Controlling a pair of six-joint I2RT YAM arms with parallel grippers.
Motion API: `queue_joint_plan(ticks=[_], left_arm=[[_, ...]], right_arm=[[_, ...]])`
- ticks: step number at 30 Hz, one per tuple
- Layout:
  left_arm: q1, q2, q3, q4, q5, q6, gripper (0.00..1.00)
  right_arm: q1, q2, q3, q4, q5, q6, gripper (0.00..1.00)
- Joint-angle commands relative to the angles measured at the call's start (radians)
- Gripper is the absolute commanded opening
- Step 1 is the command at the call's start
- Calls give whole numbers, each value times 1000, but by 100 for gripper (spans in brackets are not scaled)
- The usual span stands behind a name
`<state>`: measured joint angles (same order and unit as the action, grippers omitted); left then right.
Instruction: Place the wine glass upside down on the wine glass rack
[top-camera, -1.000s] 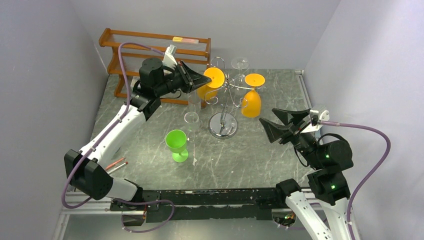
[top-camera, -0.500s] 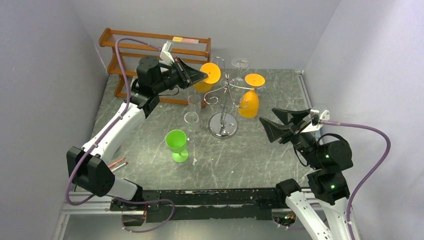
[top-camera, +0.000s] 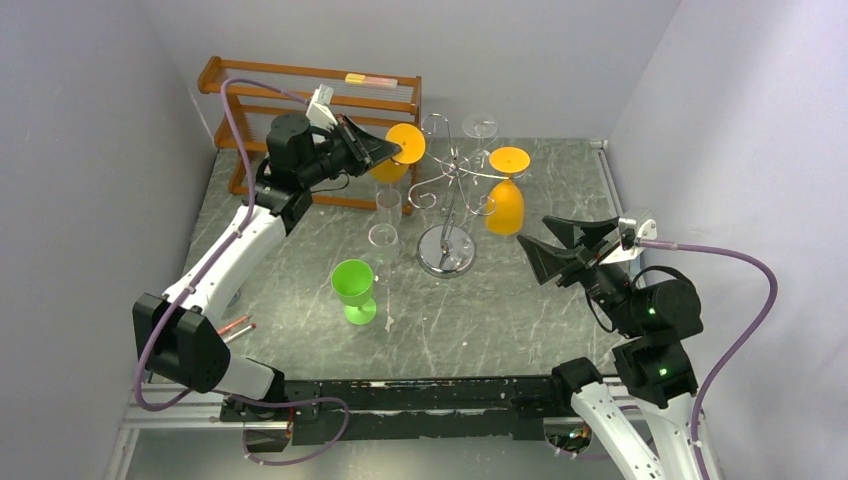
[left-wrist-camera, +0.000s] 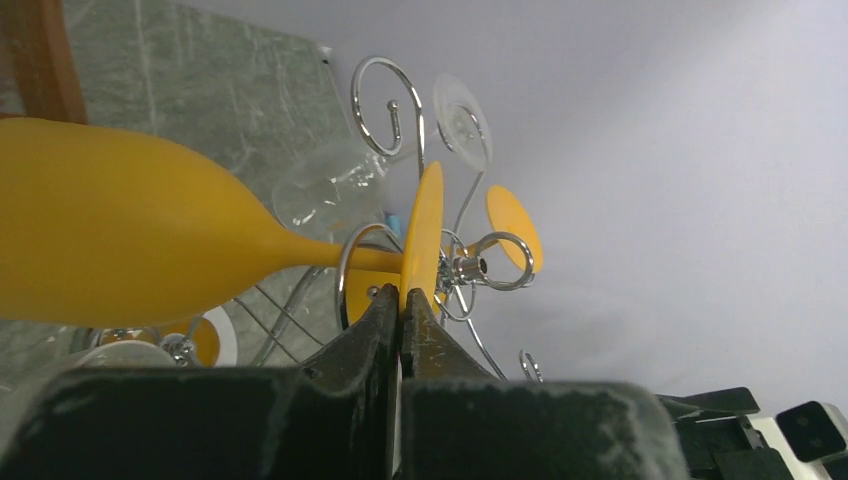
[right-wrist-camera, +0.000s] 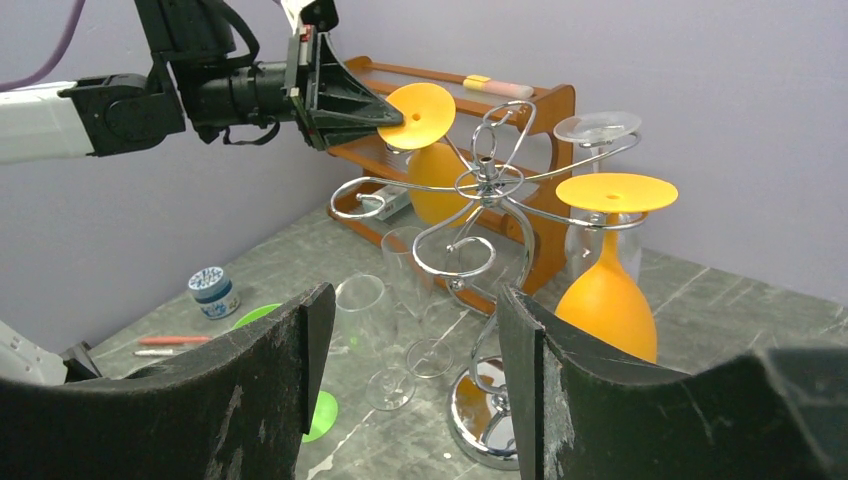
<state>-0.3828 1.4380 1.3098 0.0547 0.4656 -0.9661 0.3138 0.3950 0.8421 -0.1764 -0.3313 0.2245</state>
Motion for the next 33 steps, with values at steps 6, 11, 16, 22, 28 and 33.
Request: queue_joint_plan(ticks=[6, 11, 16, 22, 28, 33], left_arm=[[15, -71, -5, -113, -69, 80, 12], [18, -94, -2, -212, -107, 114, 31], [22, -112, 3, -281, -118, 138, 48], [24, -165, 17, -394, -172, 209, 75], [24, -225, 53, -559, -289, 335, 89], [24, -268, 0, -612, -336, 391, 89]], right_arm=[[-2, 14, -6, 25, -11, 4, 64], [-1, 19, -3, 23, -13, 1, 64], [-2, 22, -1, 22, -15, 0, 64], [-1, 31, 8, 10, 4, 26, 64], [-1, 78, 61, -93, 121, 119, 64], [-2, 104, 93, -231, 273, 229, 64]])
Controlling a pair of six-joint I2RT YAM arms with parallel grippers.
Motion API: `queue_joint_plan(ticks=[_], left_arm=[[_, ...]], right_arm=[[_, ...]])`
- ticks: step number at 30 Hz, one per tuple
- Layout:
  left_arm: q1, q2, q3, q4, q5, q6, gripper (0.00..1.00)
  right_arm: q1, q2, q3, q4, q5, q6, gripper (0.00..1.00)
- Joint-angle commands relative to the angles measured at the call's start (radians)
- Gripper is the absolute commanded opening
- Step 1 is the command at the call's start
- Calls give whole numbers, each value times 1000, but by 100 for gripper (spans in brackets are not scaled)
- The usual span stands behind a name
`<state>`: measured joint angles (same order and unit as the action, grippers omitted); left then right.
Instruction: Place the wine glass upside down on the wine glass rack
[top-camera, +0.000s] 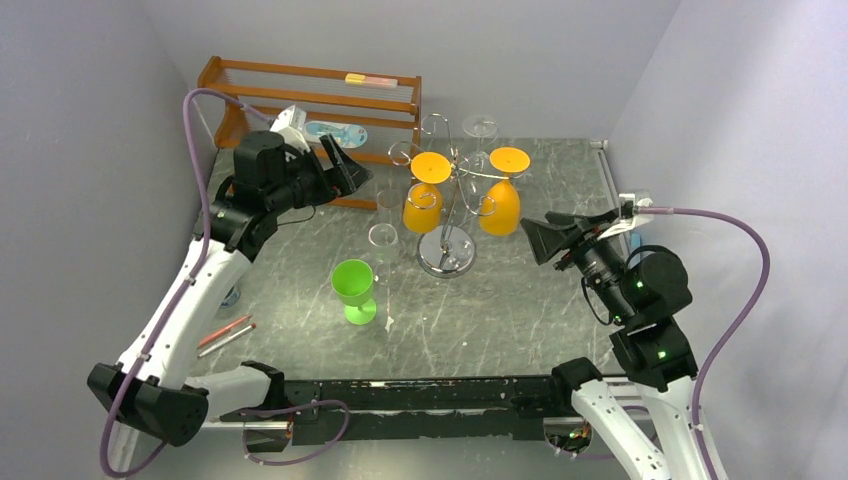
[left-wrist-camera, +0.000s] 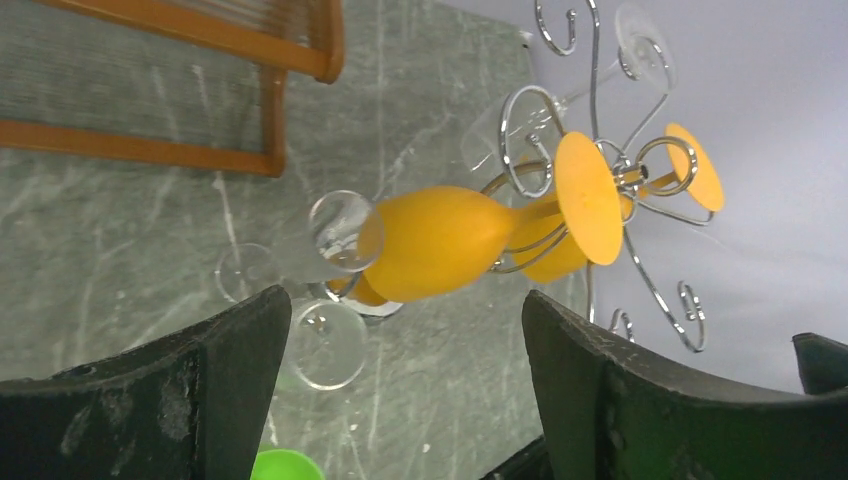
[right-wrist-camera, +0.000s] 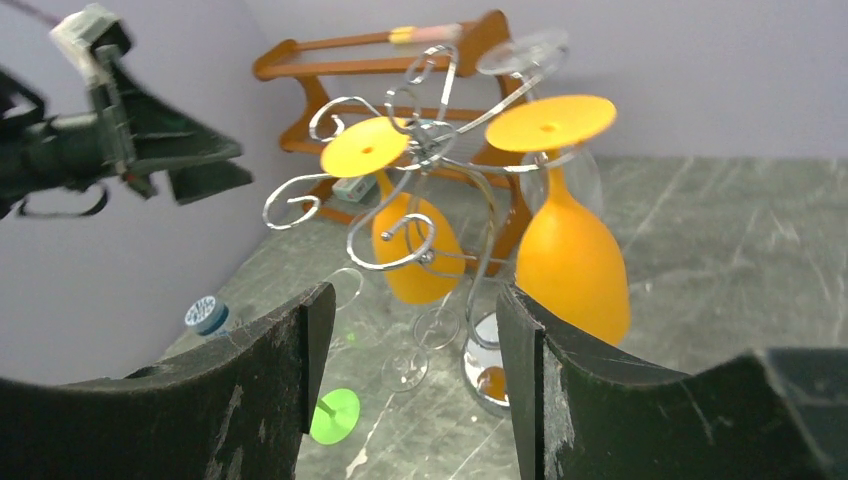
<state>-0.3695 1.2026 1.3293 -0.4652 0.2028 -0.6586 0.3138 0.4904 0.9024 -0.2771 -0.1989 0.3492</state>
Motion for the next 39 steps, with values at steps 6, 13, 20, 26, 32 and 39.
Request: queue_joint_plan(ticks=[6, 13, 20, 26, 32, 39], left_arm=[[11, 4, -70, -55, -3, 67, 84], [11, 26, -59, 22, 102, 41, 85], [11, -14, -100, 113, 159, 2, 88], [11, 45, -117, 33, 76, 47, 81], [11, 143, -98, 96, 64, 71, 76], [4, 262, -54, 79, 38, 112, 71]], right_arm=[[-1, -39, -14, -142, 187, 173, 64], [-2, -21, 7, -177, 138, 172, 64], [-2, -5, 21, -147, 101, 193, 63], [-2, 9, 24, -136, 88, 194, 63], [-1, 3, 18, -135, 78, 198, 63], [-2, -26, 7, -146, 100, 195, 63]])
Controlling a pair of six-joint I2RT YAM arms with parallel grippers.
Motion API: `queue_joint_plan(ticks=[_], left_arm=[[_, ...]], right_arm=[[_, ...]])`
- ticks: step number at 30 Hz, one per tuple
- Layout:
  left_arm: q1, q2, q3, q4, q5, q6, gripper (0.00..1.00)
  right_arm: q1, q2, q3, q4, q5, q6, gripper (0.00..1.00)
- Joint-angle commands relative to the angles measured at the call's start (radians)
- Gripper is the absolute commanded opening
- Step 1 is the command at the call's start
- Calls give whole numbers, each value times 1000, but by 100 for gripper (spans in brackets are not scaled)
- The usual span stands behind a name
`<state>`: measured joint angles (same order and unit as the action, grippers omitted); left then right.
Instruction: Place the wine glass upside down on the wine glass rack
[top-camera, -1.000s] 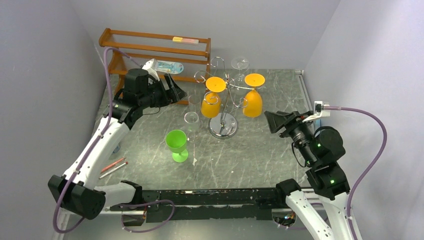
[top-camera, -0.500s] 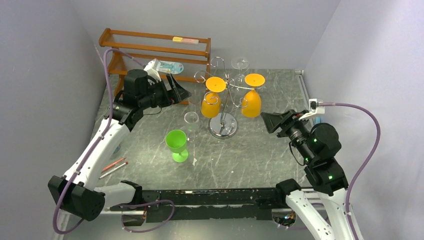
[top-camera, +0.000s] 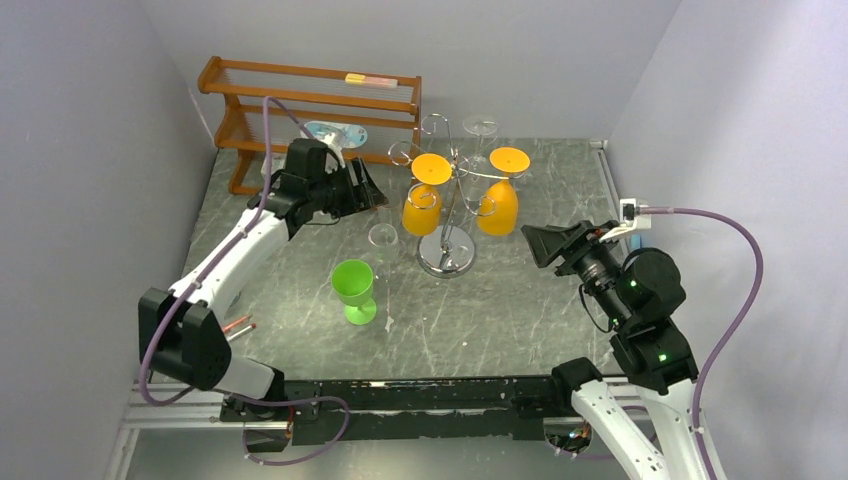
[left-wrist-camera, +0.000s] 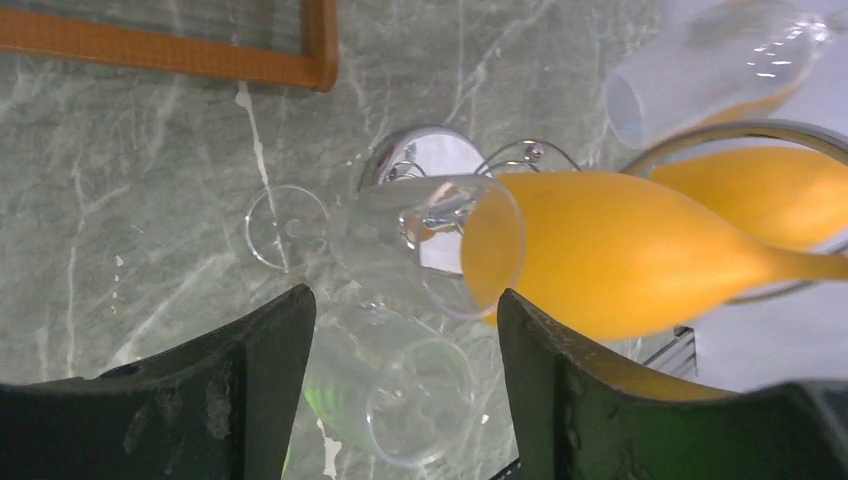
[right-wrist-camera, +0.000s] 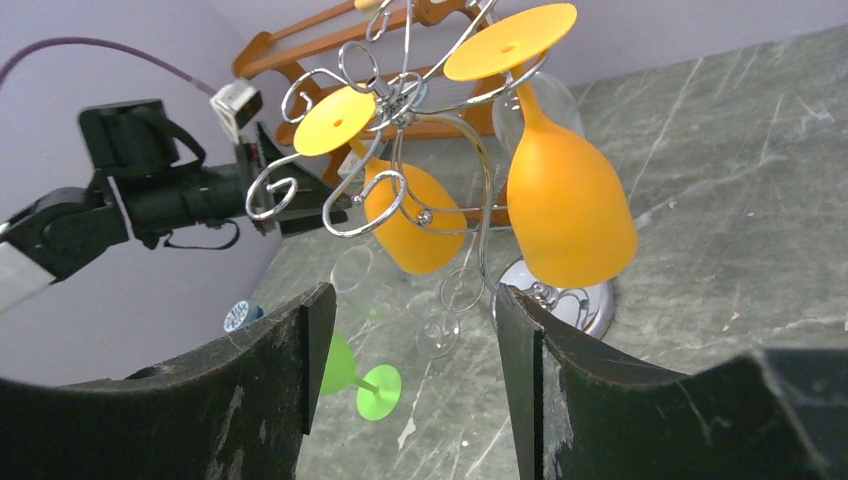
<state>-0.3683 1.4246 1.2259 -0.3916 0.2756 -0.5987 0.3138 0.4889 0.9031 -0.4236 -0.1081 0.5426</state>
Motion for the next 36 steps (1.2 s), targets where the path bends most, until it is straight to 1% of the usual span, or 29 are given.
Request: queue_joint_plan(ticks=[1, 4, 6, 10, 13, 16, 20, 22, 23, 24, 31, 33, 36], left_arm=[[0, 51, 58, -10, -44, 65, 69], [-7, 83, 84, -60, -44, 108, 65], [-9, 104, 105, -102, -56, 133, 60], [-9, 141, 164, -179, -148, 167, 48], [-9, 157, 198, -206, -201, 188, 41], [-9, 187, 245, -259, -222, 217, 29], [-9, 215, 285, -314, -241, 264, 18], [-9, 224, 308, -342, -253, 291, 8], [-9, 227, 321, -362, -272, 300, 5], [-9, 227, 333, -374, -274, 310, 5], [-9, 199, 420, -477, -488, 354, 5], [-9, 184, 421, -513, -529, 364, 5], [-9, 152, 387, -551, -550, 373, 5]], right_arm=[[-2, -28, 7, -2, 14, 0, 63], [-2, -32, 5, -8, 22, -4, 63], [-1, -32, 4, -8, 24, -5, 63], [-2, -30, 2, -2, 22, -7, 64], [-1, -27, 2, 0, 19, -10, 63], [-1, -26, 2, 0, 17, -9, 63], [-2, -28, 2, 1, 19, -10, 63], [-2, -29, 2, 1, 19, -12, 63], [-2, -28, 3, 0, 19, -13, 63], [-2, -27, 3, 0, 18, -13, 63], [-2, -16, 12, 5, 12, -17, 63], [-2, -12, 13, 7, 12, -18, 63], [-2, -9, 10, 15, 10, -18, 63]])
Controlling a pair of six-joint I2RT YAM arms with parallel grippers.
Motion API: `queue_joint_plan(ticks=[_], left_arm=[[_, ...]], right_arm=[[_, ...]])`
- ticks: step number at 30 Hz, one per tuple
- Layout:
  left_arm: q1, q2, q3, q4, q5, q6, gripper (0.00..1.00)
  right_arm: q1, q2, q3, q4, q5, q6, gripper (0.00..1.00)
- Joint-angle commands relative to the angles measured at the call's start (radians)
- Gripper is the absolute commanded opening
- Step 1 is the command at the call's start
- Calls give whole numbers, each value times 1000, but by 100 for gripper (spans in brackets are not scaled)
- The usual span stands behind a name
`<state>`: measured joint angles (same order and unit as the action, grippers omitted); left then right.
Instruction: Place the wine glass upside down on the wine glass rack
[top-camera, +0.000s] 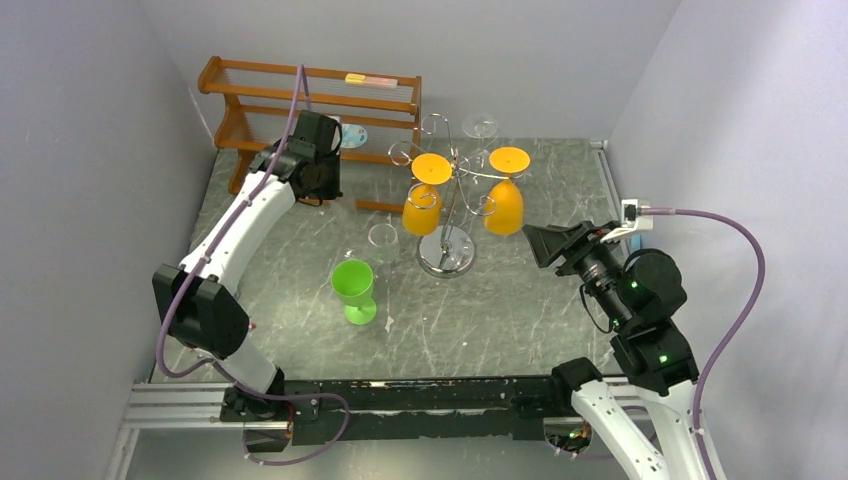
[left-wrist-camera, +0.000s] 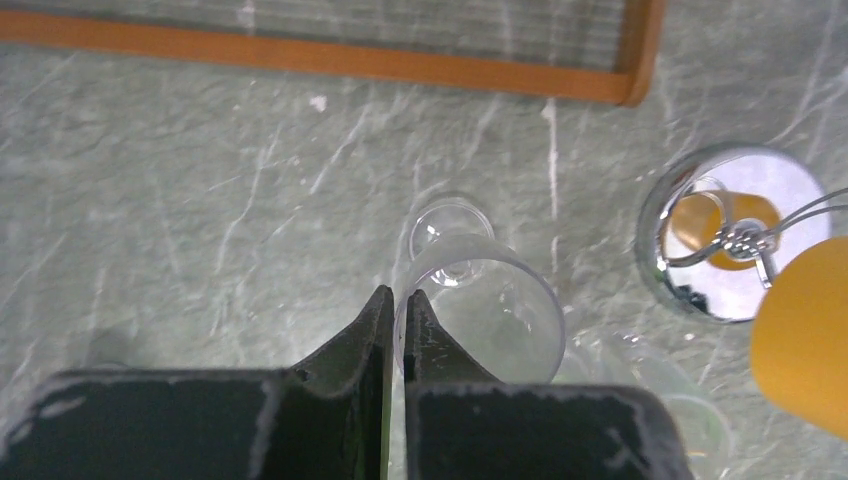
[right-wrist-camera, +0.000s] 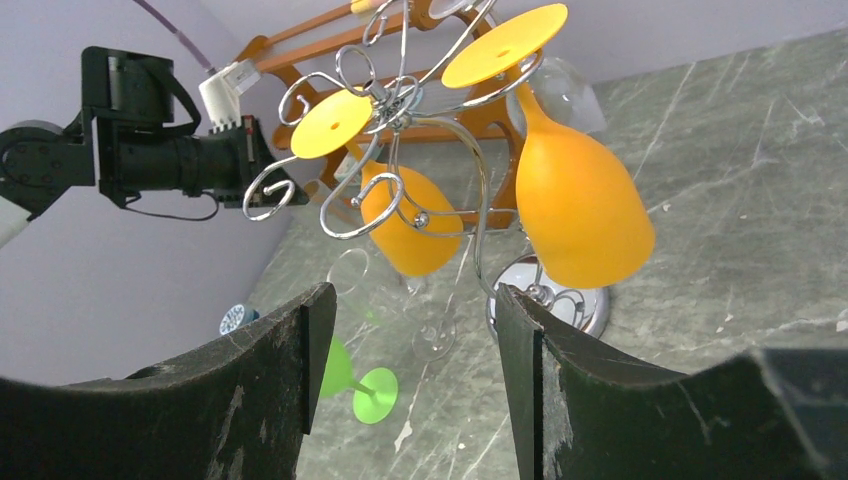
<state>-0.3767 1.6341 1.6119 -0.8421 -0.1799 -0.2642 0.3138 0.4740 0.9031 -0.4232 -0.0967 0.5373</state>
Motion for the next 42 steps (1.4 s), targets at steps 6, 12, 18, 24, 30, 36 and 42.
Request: queue_joint_plan(ticks=[6, 12, 18, 24, 30, 36, 42], left_arm=[[0, -104, -115, -111, -82, 31, 5], [-1, -118, -118, -123, -81, 21, 26], [-1, -149, -18, -195, -65, 17, 49], [-1, -213, 109, -243, -28, -8, 71], [-1, -281, 178, -124, 224, -68, 92], [-3, -380, -39, 278, 563, -340, 92], [-61, -360, -163, 538, 602, -569, 92]], right_arm=[[-2, 21, 4, 33, -15, -8, 63], [-1, 29, 9, 36, -27, -9, 63], [-1, 25, 10, 34, -23, -12, 63], [-2, 49, 32, 31, -22, -29, 63], [-2, 63, 25, 52, -34, -16, 63], [-1, 54, 2, 74, -43, 12, 63], [-2, 32, -13, 76, -34, 25, 63]])
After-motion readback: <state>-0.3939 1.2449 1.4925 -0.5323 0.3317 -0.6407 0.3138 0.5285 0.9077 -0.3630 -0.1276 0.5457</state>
